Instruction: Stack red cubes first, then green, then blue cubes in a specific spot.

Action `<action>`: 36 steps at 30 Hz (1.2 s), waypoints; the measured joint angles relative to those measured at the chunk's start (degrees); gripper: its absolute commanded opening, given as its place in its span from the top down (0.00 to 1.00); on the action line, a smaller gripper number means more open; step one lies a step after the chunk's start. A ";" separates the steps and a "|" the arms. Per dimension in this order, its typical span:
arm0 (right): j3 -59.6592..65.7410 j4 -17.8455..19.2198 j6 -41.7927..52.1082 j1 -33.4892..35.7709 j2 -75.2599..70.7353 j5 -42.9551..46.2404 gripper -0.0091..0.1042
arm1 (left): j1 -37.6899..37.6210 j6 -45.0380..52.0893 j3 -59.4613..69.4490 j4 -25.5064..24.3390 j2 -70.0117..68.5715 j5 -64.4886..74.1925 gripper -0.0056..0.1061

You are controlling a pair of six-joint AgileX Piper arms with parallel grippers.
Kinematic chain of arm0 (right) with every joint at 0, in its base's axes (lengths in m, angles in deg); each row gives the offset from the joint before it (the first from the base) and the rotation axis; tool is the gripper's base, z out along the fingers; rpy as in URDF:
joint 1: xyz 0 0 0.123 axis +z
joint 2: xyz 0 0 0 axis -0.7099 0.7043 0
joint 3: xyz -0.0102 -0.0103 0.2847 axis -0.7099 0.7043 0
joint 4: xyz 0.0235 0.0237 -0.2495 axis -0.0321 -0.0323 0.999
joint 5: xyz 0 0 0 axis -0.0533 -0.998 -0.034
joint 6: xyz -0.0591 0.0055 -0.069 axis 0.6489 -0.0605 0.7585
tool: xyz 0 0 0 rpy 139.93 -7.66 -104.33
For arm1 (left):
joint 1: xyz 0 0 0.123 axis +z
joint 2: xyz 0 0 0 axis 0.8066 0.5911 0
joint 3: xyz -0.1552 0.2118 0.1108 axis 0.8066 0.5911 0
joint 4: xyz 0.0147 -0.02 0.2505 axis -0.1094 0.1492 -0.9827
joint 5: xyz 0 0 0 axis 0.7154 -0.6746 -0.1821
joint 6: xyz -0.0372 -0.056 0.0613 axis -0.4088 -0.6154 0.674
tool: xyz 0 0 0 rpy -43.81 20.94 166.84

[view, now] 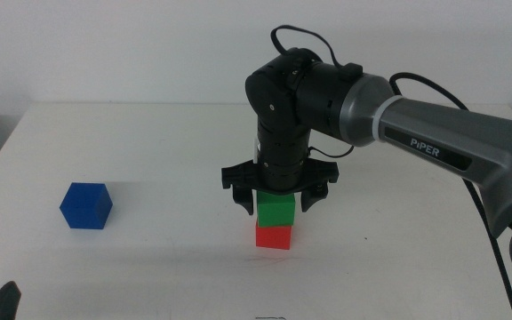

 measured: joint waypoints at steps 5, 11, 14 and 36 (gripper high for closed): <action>0.00 0.21 -0.20 0.00 -0.35 -0.17 0.17 | 0.00 0.00 0.00 0.00 0.00 0.00 0.11; -0.64 0.05 1.25 -1.31 -6.47 -1.33 0.17 | 0.00 0.00 0.00 0.00 0.00 0.00 0.11; -0.88 0.06 3.48 -2.99 -11.92 -1.96 0.17 | 0.00 0.00 0.00 0.00 0.00 0.00 0.11; 31.19 -4.37 38.69 -7.02 -71.17 4.15 0.17 | 0.00 0.00 0.00 0.00 0.00 0.00 0.11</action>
